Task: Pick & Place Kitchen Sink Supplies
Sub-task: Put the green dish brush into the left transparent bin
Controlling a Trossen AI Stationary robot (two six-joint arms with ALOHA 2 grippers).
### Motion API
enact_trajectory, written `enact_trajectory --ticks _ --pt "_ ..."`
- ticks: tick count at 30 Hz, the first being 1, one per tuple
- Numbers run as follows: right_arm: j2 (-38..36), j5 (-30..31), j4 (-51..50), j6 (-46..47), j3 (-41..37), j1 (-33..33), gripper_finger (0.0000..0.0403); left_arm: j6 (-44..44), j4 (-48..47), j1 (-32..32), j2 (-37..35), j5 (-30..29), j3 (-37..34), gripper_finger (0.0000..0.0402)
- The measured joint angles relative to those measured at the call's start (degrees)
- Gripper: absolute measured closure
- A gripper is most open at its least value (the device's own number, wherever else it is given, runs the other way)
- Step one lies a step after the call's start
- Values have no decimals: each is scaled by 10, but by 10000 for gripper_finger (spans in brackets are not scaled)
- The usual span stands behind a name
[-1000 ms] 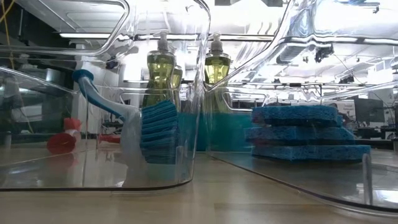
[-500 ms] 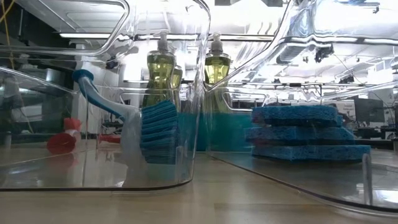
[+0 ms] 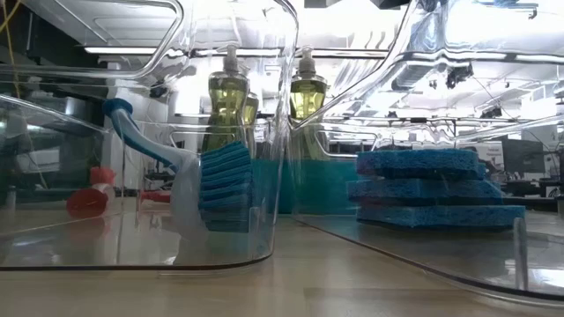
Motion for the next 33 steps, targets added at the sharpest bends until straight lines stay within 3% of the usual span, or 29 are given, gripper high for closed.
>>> enact_trajectory --ticks 7,16,27,33 --pt "0 0 -10 0 0 0 135 -15 -93 -81 -1 -50 0 366" --pt "0 0 -10 0 0 0 135 68 -226 -143 18 -36 0 366" --pt "0 0 -11 1 0 0 135 177 -338 -173 77 -15 0 366" --pt "0 0 -12 2 0 0 135 218 -388 -176 113 -63 0 366"
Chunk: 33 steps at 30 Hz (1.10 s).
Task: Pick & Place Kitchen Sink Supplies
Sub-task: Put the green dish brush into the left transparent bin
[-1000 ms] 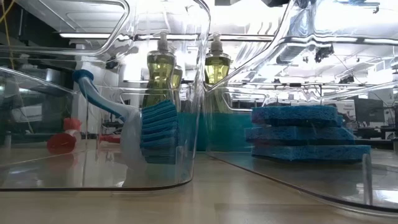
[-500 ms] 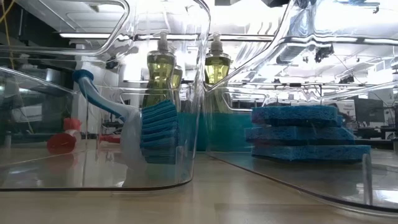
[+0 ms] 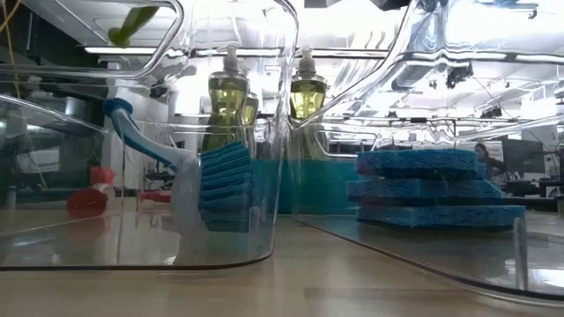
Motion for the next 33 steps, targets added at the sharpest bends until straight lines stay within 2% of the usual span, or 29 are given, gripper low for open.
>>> enact_trajectory --ticks 4,12,16,21,33 --pt "0 0 -2 1 0 0 135 33 -25 -17 24 -30 0 366" --pt "0 0 -14 11 0 0 135 37 -53 -69 55 -26 0 366" --pt "0 0 -14 11 0 0 135 37 -82 -96 76 -54 0 366" --pt "0 9 -14 11 0 0 135 12 -101 -113 114 -117 0 366" --pt "0 10 -17 11 0 0 135 27 -99 -135 196 -173 0 366"
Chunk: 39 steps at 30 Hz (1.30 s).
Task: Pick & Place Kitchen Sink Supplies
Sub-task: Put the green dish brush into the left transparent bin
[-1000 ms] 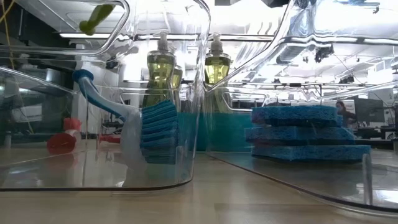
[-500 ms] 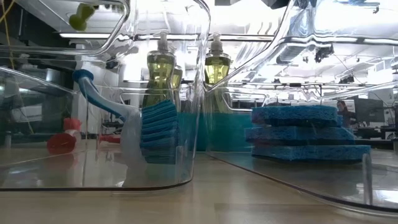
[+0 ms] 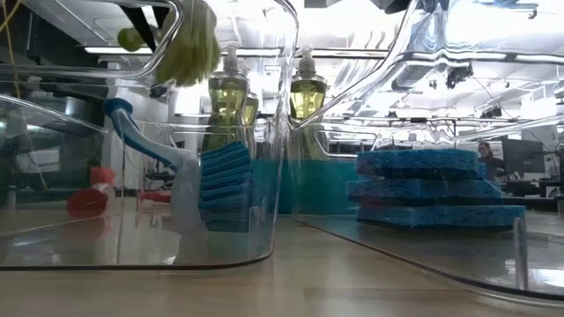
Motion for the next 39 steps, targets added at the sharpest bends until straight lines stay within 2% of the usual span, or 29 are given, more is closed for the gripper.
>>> enact_trajectory --ticks 14,21,28,39 --pt "0 0 -20 2 0 0 134 -19 2 -64 23 58 0 366" --pt "0 0 -19 2 0 0 134 -17 66 -65 28 70 1 366" --pt "0 -2 -20 3 0 0 134 22 69 -62 65 104 1 365" --pt "0 1 -41 18 0 18 135 26 72 -54 81 84 0 305"
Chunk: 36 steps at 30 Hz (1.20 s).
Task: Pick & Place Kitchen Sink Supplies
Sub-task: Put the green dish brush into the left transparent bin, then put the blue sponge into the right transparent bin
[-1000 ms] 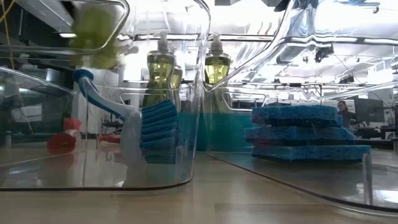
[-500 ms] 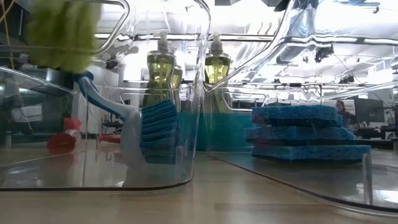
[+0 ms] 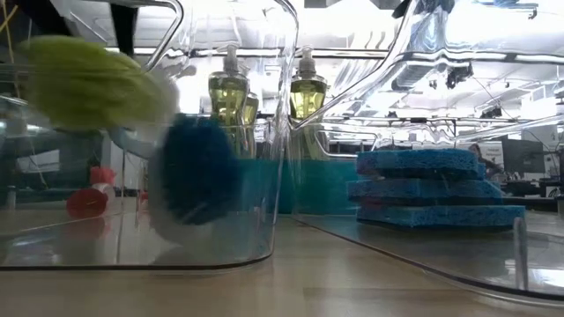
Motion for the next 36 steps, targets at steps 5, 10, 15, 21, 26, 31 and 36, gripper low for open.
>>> enact_trajectory --ticks 5,10,15,21,26,31,36 --pt "0 25 -3 10 0 27 135 0 -4 8 0 -11 0 271" --pt "0 46 -3 16 0 45 135 -4 -57 12 0 -6 16 217" --pt "0 49 -3 23 0 51 135 -16 -74 18 -25 43 37 168" --pt "0 48 -7 27 0 54 135 -136 -78 18 -94 160 51 156" --pt "0 48 -7 31 0 54 135 -315 -76 17 -171 204 49 156" --pt "0 48 -7 31 0 54 135 -443 -75 -2 -233 187 49 156" --pt "0 57 -7 34 0 54 135 -534 -75 -26 -274 144 49 156"
